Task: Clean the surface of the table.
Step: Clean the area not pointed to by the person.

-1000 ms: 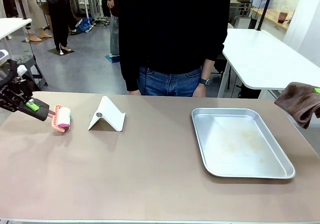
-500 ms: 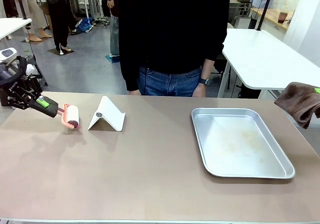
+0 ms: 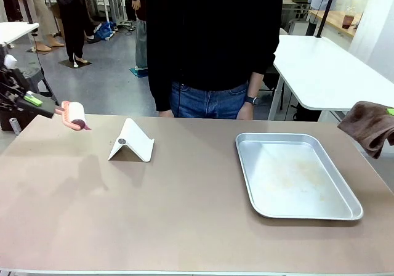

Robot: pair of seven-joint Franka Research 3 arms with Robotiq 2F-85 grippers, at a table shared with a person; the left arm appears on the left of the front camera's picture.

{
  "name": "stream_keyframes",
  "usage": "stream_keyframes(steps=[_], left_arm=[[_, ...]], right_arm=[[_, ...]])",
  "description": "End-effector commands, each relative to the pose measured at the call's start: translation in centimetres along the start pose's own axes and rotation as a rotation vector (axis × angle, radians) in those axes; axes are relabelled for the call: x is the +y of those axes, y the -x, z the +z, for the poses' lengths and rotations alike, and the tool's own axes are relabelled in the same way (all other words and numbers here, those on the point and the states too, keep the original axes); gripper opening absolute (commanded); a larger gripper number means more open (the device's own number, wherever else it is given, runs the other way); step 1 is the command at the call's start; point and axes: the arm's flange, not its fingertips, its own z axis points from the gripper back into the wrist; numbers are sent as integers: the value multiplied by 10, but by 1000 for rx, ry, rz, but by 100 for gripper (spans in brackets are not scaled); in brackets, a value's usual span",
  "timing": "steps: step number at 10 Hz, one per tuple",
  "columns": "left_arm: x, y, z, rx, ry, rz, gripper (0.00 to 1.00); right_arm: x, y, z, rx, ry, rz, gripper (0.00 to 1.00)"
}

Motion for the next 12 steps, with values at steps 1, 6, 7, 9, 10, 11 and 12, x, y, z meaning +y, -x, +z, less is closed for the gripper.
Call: stream_keyframes(steps=[1, 6, 7, 9, 10, 11, 12], left_arm=[[8, 13, 26, 2, 83, -56, 22], [48, 58, 82, 47, 275, -103, 22], [55, 61, 87, 36, 249, -114, 22], [47, 62, 77, 35, 223, -76, 22], [47, 62, 77, 35, 223, -76, 22], [47, 62, 77, 35, 223, -76, 22], [47, 62, 77, 35, 223, -76, 22]], right_arm=[[3, 1, -1, 3, -3, 6, 11], [3, 1, -1, 3, -3, 6, 11], [3, 1, -1, 3, -3, 6, 11], [3, 1, -1, 3, -3, 6, 11], [3, 1, -1, 3, -3, 6, 11], [3, 1, -1, 3, -3, 6, 11], [3, 1, -1, 3, -3, 6, 11]])
